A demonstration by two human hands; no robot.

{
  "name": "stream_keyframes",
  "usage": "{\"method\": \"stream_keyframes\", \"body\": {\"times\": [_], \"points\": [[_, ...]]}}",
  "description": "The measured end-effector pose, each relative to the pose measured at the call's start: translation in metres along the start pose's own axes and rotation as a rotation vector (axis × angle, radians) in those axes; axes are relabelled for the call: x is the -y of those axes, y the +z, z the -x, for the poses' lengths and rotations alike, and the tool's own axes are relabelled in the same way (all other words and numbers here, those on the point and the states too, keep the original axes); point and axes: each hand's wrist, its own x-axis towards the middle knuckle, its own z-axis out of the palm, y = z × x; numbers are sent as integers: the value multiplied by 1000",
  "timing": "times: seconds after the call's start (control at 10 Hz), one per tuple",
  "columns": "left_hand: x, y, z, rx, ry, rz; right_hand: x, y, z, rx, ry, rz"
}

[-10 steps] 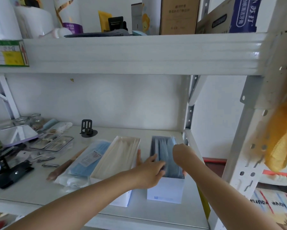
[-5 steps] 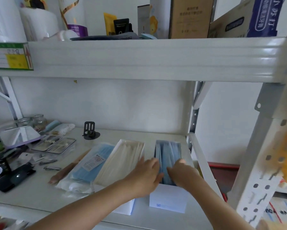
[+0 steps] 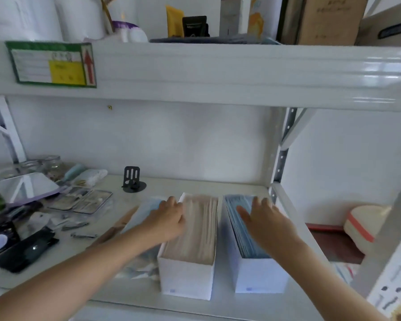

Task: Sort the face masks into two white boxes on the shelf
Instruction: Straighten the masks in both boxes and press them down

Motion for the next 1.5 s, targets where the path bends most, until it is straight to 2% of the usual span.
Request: {"method": "stream_keyframes", "body": {"times": [0.1, 0.2, 0.3, 0.4, 0.5, 0.6, 0.7, 0.8, 0.9, 1.0, 1.1, 1.2, 1.3, 1.4, 1.5], "points": [[12, 2, -3, 44, 124, -23, 36, 9, -1, 324, -124, -175], [25, 7, -2, 157, 272, -10, 59, 31, 12, 315, -163, 108], [41, 4, 6, 190, 400, -17, 66, 39, 9, 128, -275, 222], [54, 3, 7, 149, 461, -39, 59, 55, 8, 529, -297, 311], [57, 4, 6, 122, 467, 17, 58, 46, 9, 536, -277, 369], [51, 1, 7, 105, 542, 38, 76, 40, 11, 372, -309, 314], [50, 0, 6, 154, 611, 19, 84, 43, 25, 360, -509, 287], [53, -1, 3, 190, 644, 17, 81, 43, 29, 544, -568, 459], [56, -3, -1, 238, 633, 19, 88, 35, 24, 547, -508, 505], [57, -4, 0, 223, 613, -60, 90, 41, 21, 356, -457, 271], [64, 6, 2, 196, 584, -11, 92, 41, 27, 462, -617, 349], [79, 10, 10, 137, 521, 144, 74, 38, 17, 224, -543, 145], [87, -4, 27, 271, 454, 176, 51, 16, -2, 48, -2, -253], [73, -12, 47, 458, 434, 160, 3, 10, -16, -92, 341, -205], [56, 4, 44, 482, 396, 208, -17, 20, -14, 282, 519, -139]]}}
